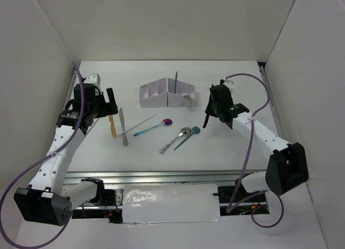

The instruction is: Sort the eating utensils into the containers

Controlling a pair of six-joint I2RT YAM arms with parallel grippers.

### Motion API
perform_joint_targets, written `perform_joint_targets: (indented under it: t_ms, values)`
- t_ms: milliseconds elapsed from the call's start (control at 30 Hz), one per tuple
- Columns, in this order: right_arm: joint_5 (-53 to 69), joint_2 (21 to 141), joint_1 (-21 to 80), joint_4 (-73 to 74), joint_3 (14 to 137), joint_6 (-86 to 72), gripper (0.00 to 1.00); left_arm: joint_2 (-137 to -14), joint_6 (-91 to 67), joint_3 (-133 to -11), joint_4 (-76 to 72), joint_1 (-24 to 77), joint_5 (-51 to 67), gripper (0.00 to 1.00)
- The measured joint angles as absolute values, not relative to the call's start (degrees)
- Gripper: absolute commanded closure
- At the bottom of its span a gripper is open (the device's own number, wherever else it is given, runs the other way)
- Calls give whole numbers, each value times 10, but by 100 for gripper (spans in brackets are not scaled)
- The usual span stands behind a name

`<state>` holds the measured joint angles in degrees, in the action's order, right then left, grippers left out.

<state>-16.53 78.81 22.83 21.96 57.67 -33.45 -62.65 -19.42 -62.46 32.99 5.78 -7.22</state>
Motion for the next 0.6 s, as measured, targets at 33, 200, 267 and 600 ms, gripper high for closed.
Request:
perform_joint_targets:
  t_ms: [33,200,267,600]
  values:
    - [-163,775,231,215,575,-326,95,-627,-194,-625,330,58,-72,1]
    - [-155,725,244,162,575,-277,95,-628,-195,-625,330,58,-71,1]
    - [-154,716,250,138,575,-259,95,-630,-195,-625,330,58,-70,1]
    - [-106,783,298,-38,644,-181,95,-648,-197,-625,333,58,-63,1]
